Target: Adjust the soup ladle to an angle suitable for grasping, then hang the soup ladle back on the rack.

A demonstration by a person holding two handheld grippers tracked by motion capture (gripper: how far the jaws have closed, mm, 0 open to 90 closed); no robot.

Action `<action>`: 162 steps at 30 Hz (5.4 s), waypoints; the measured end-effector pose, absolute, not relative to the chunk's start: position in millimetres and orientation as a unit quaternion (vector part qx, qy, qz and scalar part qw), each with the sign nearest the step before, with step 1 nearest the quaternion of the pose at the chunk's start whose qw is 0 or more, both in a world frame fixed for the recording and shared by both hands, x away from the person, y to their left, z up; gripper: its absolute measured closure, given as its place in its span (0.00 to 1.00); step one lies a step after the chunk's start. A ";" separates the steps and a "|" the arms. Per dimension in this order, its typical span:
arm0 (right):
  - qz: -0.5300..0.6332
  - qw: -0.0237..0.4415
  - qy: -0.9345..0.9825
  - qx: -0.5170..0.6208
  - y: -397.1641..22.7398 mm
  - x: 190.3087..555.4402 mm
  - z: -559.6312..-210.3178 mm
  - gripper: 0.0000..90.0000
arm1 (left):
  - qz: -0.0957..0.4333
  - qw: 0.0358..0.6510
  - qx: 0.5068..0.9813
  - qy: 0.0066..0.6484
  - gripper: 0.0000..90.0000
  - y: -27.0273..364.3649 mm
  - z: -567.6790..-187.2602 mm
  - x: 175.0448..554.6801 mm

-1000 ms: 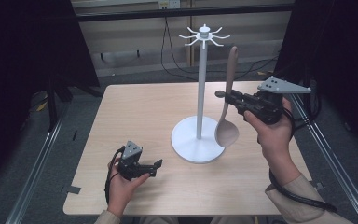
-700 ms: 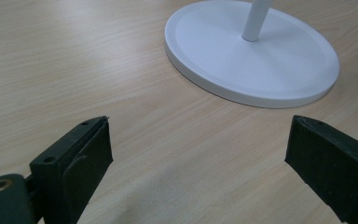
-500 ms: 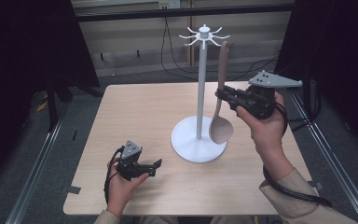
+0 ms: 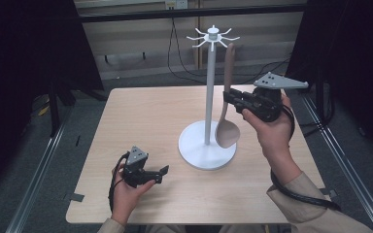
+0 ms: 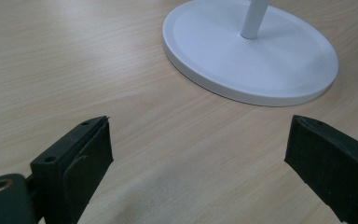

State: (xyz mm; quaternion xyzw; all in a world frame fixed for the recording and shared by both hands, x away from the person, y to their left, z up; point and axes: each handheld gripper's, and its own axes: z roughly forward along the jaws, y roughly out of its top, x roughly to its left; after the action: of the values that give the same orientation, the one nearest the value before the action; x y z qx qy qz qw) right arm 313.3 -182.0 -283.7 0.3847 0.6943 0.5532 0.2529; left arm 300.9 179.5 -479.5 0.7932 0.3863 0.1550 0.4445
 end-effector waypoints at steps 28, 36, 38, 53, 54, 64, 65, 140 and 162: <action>0.555 0.247 0.690 0.393 -172.7 323.4 -287.5 0.86 | 0.151 0.442 0.800 0.378 0.08 173.9 -481.4 302.9; 0.563 0.242 0.687 0.392 -168.7 326.6 -289.1 0.86 | 0.150 0.442 0.799 0.378 0.08 174.9 -481.1 303.3; 0.563 0.242 0.686 0.393 -168.3 326.7 -289.3 0.86 | 0.151 0.442 0.800 0.377 0.08 175.0 -480.8 303.2; 0.564 0.242 0.684 0.394 -166.3 328.3 -290.0 0.86 | 0.150 0.441 0.800 0.379 0.08 175.0 -481.3 303.2; 0.566 0.241 0.683 0.393 -166.7 328.4 -290.4 0.86 | 0.150 0.441 0.800 0.378 0.08 175.0 -481.2 303.2; 0.565 0.247 0.684 0.390 -169.4 329.1 -291.1 0.85 | 0.151 0.439 0.801 0.378 0.08 173.9 -481.7 303.2; 0.566 0.246 0.684 0.390 -169.5 329.4 -291.3 0.85 | 0.151 0.438 0.802 0.378 0.08 174.0 -481.8 303.3; 0.532 0.225 0.710 0.402 -212.3 306.0 -356.0 0.04 | 0.144 0.453 0.793 0.381 0.06 173.3 -480.4 304.4; 0.510 0.222 0.728 0.401 -235.5 284.9 -386.5 0.03 | 0.124 0.463 0.797 0.369 0.02 173.3 -481.9 303.4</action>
State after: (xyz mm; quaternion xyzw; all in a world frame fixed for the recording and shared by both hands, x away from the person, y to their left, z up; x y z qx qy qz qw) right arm 284.9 -235.5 -386.5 0.4014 0.7277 0.5101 0.2216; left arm 303.4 173.3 -481.9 0.7966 0.3685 0.1244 0.4627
